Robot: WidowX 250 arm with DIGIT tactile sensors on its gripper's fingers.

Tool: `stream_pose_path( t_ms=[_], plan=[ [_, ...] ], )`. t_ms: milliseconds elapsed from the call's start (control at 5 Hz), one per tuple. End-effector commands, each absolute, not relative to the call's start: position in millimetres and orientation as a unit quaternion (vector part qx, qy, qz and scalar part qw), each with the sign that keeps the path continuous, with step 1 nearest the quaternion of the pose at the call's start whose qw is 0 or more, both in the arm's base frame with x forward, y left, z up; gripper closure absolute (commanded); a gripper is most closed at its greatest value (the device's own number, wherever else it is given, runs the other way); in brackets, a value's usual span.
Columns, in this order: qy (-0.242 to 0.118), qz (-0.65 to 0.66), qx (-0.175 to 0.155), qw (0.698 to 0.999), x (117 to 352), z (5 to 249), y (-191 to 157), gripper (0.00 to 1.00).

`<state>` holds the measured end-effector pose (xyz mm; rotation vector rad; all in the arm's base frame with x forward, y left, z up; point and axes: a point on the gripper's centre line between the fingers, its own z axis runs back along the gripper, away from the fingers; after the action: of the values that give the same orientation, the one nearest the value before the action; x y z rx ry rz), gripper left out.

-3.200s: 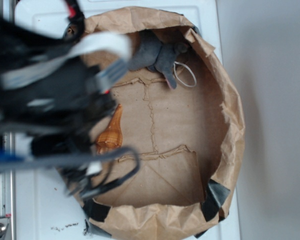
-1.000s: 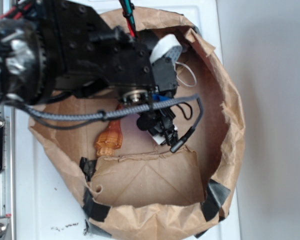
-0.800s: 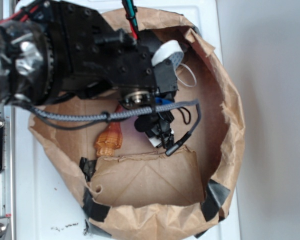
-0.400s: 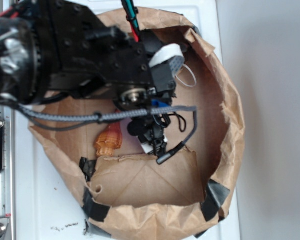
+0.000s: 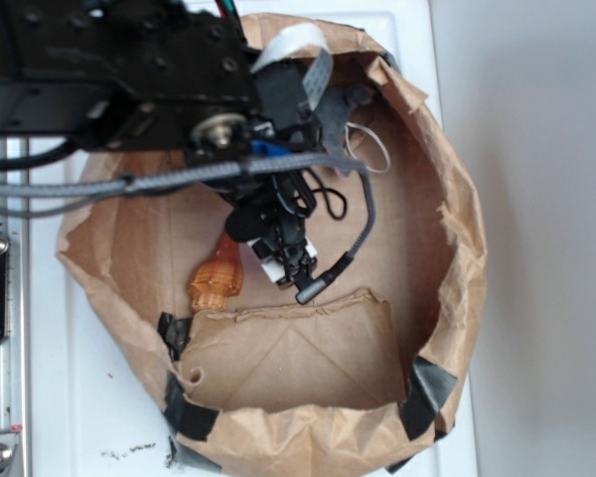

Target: Grab the shell.

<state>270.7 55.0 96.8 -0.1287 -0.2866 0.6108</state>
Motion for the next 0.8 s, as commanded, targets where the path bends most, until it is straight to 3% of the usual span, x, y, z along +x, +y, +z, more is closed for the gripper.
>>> stream_pose_path(
  t_ms=[0,200,600],
  plan=[
    [-0.186,0.296,-0.056,0.935,245,91,55,0.00],
    [-0.155,0.287,-0.042,0.944,220,77,45,0.00],
    [-0.136,0.240,-0.035,0.960,225,44,37,0.00]
  ],
)
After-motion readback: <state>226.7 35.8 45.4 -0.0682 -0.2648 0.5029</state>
